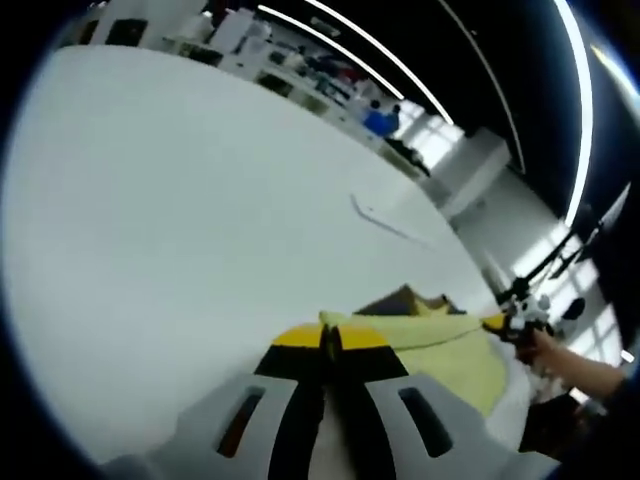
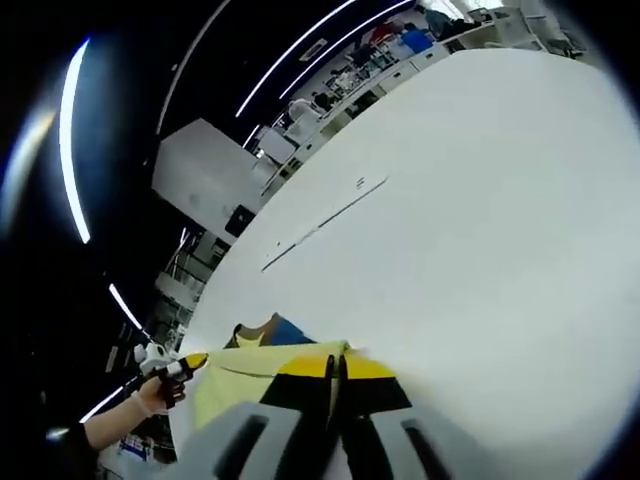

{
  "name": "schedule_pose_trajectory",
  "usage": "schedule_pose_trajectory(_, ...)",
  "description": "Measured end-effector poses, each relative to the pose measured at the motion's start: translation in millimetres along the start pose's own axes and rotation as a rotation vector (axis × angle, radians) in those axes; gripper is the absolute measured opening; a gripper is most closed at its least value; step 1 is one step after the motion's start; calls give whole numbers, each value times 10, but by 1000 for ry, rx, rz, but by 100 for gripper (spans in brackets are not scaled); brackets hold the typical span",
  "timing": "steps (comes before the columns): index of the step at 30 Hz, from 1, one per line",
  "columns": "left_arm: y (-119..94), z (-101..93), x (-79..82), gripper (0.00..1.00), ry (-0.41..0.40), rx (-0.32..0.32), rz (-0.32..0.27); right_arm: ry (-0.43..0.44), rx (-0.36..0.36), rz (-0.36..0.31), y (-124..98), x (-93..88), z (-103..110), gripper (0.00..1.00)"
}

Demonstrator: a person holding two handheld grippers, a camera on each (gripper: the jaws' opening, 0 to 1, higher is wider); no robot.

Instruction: Fold the garment on the visible template until the final outline fits inside the template.

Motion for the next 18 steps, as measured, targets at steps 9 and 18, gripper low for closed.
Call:
schedule_pose_trajectory(9, -135, 25, 125, 10, 147, 0, -30, -175, 56, -2, -127, 37, 140, 27)
schedule_pose_trajectory(18, -210, -114, 222, 34, 616, -90, 8, -597, 53, 79, -201, 50, 194, 50)
Point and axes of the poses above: the point that each gripper's makers call its tool centre point, and the gripper's own axes: y roughly forward along the fingers, z roughly to its left, x roughly out of its top, the point moved 9 cm from there along -y, roughly backward along the fingers, and after that the axes turned 8 degrees about -z, right-handed, at the moved point
